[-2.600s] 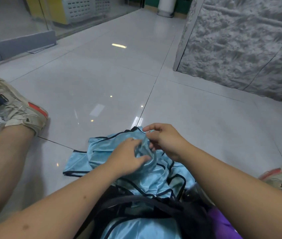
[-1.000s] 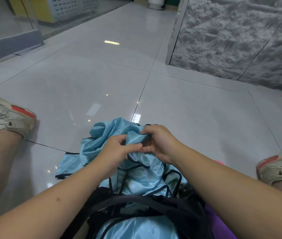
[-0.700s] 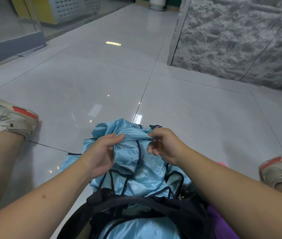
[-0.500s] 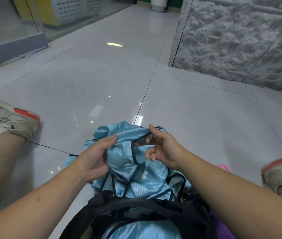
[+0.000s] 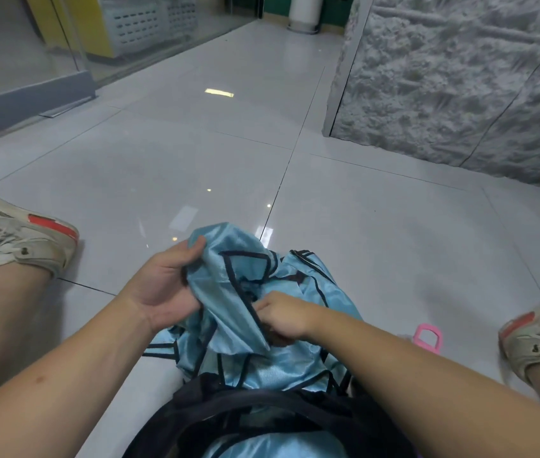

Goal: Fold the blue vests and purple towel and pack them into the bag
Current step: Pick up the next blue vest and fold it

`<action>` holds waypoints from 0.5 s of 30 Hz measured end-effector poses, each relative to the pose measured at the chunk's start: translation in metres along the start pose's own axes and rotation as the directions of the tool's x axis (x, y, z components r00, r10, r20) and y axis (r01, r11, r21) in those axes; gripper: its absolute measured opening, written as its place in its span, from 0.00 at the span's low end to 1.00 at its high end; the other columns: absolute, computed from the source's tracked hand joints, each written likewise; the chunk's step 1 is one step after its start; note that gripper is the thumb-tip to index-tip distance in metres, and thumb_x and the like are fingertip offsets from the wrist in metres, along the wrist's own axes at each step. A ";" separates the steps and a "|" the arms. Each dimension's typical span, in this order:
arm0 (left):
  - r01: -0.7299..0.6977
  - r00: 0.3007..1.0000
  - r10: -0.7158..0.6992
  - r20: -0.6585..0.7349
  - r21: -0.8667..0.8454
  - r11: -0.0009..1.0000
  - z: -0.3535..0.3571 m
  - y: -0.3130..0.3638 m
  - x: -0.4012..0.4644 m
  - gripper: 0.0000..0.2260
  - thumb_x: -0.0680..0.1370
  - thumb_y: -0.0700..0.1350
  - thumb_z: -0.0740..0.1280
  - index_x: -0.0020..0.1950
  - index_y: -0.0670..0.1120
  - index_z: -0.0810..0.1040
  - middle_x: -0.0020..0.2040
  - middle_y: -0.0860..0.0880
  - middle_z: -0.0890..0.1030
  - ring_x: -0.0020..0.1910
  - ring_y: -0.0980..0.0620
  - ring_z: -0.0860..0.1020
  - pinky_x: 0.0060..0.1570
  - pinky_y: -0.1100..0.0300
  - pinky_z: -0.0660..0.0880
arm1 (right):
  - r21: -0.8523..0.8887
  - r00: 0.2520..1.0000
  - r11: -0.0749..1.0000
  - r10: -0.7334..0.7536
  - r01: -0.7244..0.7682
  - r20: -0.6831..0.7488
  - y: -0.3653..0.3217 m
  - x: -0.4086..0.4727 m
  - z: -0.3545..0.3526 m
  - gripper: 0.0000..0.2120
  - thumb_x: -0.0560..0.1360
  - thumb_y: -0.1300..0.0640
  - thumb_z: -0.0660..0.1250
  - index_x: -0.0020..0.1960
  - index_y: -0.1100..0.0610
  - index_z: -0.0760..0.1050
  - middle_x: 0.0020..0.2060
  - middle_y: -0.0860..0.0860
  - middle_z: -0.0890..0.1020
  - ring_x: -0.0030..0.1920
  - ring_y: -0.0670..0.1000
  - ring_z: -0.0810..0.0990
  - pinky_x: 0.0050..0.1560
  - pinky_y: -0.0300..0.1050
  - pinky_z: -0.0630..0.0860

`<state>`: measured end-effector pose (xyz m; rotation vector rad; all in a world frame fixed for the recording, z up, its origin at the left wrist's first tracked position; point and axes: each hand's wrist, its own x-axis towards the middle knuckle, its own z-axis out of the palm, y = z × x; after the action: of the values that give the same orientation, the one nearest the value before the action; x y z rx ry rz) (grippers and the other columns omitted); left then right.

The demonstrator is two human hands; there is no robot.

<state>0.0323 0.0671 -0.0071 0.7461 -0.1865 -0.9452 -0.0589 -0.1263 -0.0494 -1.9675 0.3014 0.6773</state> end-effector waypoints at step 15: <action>-0.090 0.992 0.076 0.105 0.135 0.987 0.023 0.033 -0.006 0.30 0.66 0.45 0.84 0.66 0.42 0.82 0.56 0.42 0.85 0.53 0.45 0.86 0.53 0.50 0.83 | -0.495 0.879 0.776 0.155 -0.391 -0.450 0.016 -0.006 -0.022 0.25 0.78 0.33 0.64 0.51 0.57 0.76 0.57 0.55 0.81 0.47 0.55 0.79 0.43 0.48 0.73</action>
<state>0.0401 0.0725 0.0318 0.8142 -0.3714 -0.8968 -0.0639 -0.1532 -0.0500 -2.6867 0.7144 0.6017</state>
